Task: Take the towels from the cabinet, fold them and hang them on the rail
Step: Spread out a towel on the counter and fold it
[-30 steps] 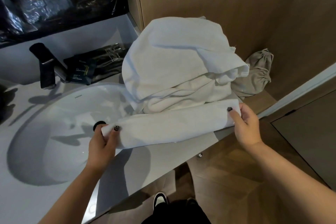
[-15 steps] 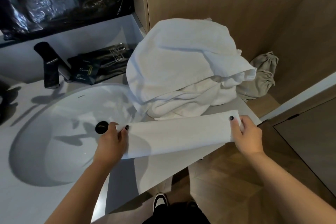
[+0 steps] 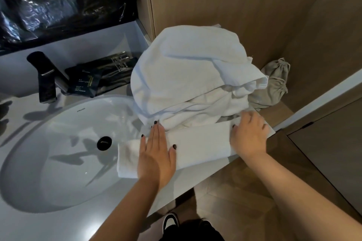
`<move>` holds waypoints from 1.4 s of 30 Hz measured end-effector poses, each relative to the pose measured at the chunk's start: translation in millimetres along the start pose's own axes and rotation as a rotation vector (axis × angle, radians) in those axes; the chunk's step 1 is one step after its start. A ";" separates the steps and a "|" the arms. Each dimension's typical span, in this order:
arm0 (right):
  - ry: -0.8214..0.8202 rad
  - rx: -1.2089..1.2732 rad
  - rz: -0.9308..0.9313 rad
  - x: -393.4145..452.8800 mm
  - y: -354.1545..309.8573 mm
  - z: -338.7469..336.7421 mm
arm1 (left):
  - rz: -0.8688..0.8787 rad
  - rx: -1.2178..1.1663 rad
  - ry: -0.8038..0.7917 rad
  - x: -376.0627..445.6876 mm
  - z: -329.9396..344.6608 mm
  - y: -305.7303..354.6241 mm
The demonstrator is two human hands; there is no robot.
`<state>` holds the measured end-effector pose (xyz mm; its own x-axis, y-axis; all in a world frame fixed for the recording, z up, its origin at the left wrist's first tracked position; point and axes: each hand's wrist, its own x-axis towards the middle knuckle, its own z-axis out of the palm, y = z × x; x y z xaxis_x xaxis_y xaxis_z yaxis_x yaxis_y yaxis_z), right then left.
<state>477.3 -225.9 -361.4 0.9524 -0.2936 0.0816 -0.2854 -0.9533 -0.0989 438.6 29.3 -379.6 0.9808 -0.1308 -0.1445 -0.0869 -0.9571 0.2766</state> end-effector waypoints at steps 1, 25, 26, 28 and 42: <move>0.046 0.022 -0.116 -4.4 -10.3 -0.9 | -0.005 0.064 -0.006 0.5 6.7 -0.7; -0.379 -0.067 -0.370 -20.2 5.0 19.8 | -0.254 -0.228 -0.138 12.4 -6.9 -43.5; -0.384 -0.061 -0.353 -20.6 4.0 19.0 | -0.266 -0.274 -0.157 13.4 -9.0 -46.7; -0.392 -0.070 -0.261 -20.8 0.3 17.5 | -0.268 -0.319 -0.203 14.1 -12.3 -53.9; -0.351 0.675 0.606 -24.7 6.5 -21.0 | -0.373 -0.397 -0.161 14.1 -6.6 -90.3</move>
<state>449.7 -226.4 -343.2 0.6731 -0.5791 -0.4601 -0.7207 -0.3741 -0.5836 461.4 115.6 -400.4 0.8912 0.1298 -0.4347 0.3626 -0.7796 0.5106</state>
